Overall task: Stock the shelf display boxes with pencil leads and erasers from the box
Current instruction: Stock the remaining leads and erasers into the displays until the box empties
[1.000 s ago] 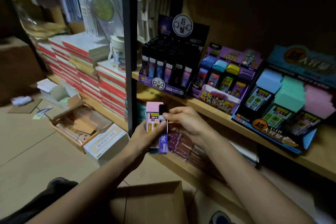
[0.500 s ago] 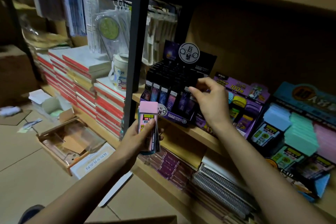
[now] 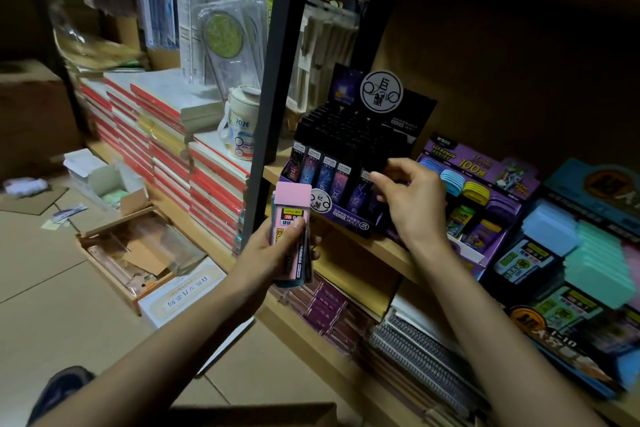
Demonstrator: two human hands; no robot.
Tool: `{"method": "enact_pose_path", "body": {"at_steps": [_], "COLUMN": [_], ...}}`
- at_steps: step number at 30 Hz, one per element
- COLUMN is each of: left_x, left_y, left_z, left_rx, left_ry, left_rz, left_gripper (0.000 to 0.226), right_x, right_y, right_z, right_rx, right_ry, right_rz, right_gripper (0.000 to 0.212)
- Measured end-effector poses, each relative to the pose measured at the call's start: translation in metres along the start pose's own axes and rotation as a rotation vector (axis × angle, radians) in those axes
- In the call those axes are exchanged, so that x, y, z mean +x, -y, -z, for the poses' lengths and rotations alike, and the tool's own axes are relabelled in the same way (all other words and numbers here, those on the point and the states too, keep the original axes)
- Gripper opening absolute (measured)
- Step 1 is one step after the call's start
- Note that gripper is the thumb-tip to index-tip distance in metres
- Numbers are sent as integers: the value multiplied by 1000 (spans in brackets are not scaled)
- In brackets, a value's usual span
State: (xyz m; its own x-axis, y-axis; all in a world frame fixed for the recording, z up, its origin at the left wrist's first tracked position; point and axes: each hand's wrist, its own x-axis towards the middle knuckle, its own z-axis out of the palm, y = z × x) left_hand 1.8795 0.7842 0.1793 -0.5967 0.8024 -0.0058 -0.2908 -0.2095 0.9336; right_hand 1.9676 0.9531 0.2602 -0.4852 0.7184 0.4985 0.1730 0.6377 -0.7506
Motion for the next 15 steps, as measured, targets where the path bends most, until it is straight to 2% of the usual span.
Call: {"method": "enact_pose_path", "body": {"at_steps": [2,4,8,11,13,15], "left_x": [0,0,-3,-4,-6,-9], "left_y": [1,3,3,2,3,4], "left_z": [-1,-4,-11,-18,-27,-39], "left_rx": [-18,-35,-11,-16,-30,-37], "left_ry": [7,16,51,71,108,146], "left_rz": [5,16,42,64,84,101], "left_gripper": [44,43,43,42,38,34], "right_x": [-2,-1,0,-15,-34,-53], "right_y": [-4,-4,3,8,11,16], "right_z": [-5,-7,1,19,28,34], "right_rx": [3,-127,-372,-511,-301,-33], "right_ry": [-26,-27,97,67,154,329], "right_rz": [-38,4,55,120,78,-118], "right_gripper": [16,17,27,35,35,30]}}
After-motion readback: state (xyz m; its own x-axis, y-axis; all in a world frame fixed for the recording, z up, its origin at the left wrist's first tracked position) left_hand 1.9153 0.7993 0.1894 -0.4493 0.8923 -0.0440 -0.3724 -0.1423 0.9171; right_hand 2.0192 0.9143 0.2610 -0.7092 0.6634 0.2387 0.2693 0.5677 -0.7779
